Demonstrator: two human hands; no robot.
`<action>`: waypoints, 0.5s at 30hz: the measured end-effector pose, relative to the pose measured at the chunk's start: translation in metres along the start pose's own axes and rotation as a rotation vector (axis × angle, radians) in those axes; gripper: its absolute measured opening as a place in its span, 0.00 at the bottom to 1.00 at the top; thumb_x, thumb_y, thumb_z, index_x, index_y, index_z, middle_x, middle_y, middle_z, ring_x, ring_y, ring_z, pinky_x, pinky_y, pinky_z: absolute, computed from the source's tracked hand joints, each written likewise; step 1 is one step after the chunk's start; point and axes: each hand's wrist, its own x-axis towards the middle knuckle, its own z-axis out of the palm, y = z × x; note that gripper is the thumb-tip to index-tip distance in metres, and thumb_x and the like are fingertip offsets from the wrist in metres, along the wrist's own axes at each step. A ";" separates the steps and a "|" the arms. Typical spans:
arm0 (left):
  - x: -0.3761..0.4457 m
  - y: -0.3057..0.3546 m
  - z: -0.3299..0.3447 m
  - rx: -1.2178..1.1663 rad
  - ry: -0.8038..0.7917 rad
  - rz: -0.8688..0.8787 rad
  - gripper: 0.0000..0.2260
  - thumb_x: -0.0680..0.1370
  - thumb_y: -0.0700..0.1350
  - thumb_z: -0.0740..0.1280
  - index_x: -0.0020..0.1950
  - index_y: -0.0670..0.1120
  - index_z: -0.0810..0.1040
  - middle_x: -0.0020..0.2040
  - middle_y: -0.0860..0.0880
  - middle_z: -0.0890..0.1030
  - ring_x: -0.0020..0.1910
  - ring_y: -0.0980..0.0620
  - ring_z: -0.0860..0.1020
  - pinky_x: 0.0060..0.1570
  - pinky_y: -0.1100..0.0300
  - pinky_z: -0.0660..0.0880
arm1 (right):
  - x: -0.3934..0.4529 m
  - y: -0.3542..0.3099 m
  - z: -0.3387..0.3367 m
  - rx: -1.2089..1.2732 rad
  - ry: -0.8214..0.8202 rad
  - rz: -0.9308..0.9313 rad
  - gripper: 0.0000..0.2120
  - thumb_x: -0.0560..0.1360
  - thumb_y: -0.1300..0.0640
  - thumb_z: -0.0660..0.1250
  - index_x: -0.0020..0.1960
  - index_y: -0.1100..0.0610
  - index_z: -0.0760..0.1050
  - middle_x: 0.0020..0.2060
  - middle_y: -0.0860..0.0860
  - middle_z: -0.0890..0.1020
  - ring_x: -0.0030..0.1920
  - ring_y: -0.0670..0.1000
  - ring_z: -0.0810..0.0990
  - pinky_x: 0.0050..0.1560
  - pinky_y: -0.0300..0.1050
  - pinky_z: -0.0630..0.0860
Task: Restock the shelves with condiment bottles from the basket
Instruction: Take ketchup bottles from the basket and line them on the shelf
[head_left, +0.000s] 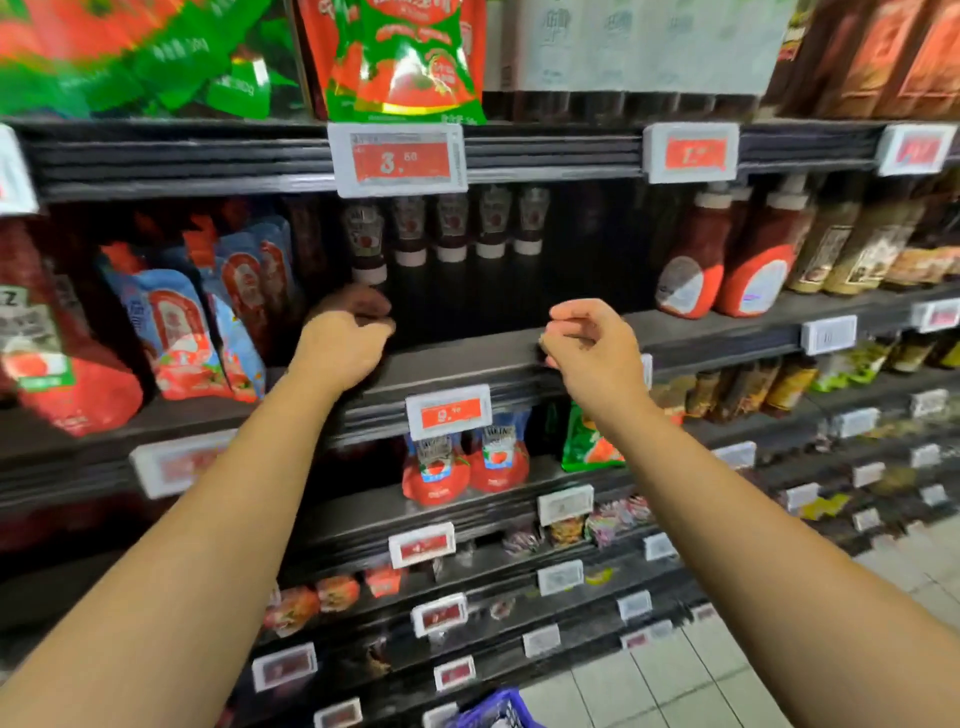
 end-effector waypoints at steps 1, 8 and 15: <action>-0.016 0.003 -0.007 0.002 0.014 0.035 0.07 0.75 0.39 0.72 0.50 0.49 0.82 0.46 0.47 0.84 0.48 0.47 0.82 0.58 0.52 0.78 | -0.013 0.003 -0.008 0.012 -0.021 -0.031 0.09 0.74 0.65 0.70 0.51 0.52 0.78 0.42 0.51 0.80 0.41 0.46 0.79 0.49 0.55 0.82; -0.147 0.013 -0.010 -0.136 0.120 0.223 0.15 0.75 0.35 0.64 0.48 0.57 0.76 0.46 0.53 0.81 0.48 0.52 0.81 0.55 0.60 0.76 | -0.097 0.082 -0.038 0.091 -0.273 0.029 0.08 0.74 0.68 0.70 0.49 0.58 0.76 0.37 0.48 0.74 0.38 0.50 0.71 0.36 0.32 0.68; -0.311 -0.097 0.071 -0.097 -0.110 -0.212 0.10 0.77 0.33 0.66 0.51 0.47 0.78 0.45 0.53 0.80 0.44 0.57 0.77 0.49 0.63 0.74 | -0.197 0.240 -0.053 -0.091 -0.534 0.479 0.15 0.74 0.74 0.66 0.40 0.55 0.72 0.33 0.47 0.74 0.33 0.42 0.70 0.40 0.36 0.71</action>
